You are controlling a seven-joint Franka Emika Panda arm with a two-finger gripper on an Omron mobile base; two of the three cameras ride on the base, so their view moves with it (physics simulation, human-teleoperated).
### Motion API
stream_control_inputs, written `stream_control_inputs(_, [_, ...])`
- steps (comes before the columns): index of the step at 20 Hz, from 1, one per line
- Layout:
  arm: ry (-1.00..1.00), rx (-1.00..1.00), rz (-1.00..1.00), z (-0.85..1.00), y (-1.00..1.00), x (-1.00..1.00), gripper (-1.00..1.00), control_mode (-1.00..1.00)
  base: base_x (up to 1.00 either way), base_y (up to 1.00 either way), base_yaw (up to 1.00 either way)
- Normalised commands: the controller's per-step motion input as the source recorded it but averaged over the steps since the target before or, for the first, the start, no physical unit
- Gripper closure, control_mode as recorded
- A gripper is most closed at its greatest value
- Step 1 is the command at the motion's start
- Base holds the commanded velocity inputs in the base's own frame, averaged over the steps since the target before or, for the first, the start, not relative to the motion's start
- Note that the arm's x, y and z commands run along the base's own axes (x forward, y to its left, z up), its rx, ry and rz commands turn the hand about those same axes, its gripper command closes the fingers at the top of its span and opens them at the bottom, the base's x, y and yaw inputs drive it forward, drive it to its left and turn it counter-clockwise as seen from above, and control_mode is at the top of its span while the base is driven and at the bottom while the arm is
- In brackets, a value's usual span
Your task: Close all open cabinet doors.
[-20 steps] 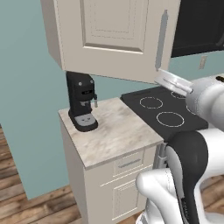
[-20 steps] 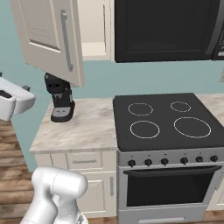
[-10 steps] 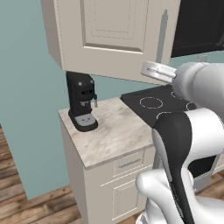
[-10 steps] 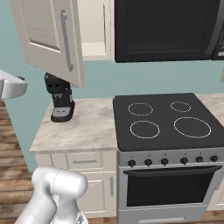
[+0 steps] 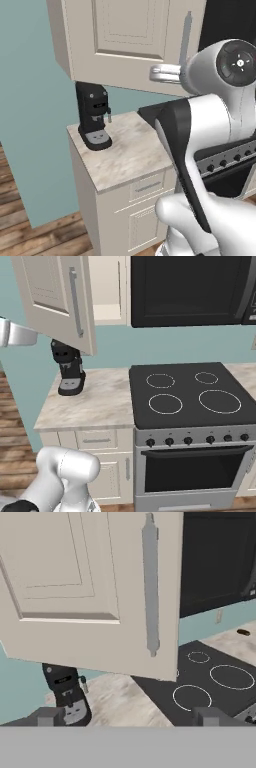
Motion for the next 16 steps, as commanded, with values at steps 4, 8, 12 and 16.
stream_control_inputs(4, [-0.04,-0.11,-0.01,-0.34,0.0,0.53,-1.0,-1.0,0.0,0.0,0.0])
stream_control_inputs(8, [-0.02,-0.09,-0.04,-0.22,-0.01,0.6,-1.0,-1.0,0.0,0.0,0.0])
stream_control_inputs(12, [-0.09,-0.07,-0.05,0.0,0.0,0.41,-1.0,-1.0,0.0,0.0,0.0])
stream_control_inputs(16, [-0.06,-0.05,-0.04,0.0,0.0,0.42,-1.0,-1.0,0.0,0.0,0.0])
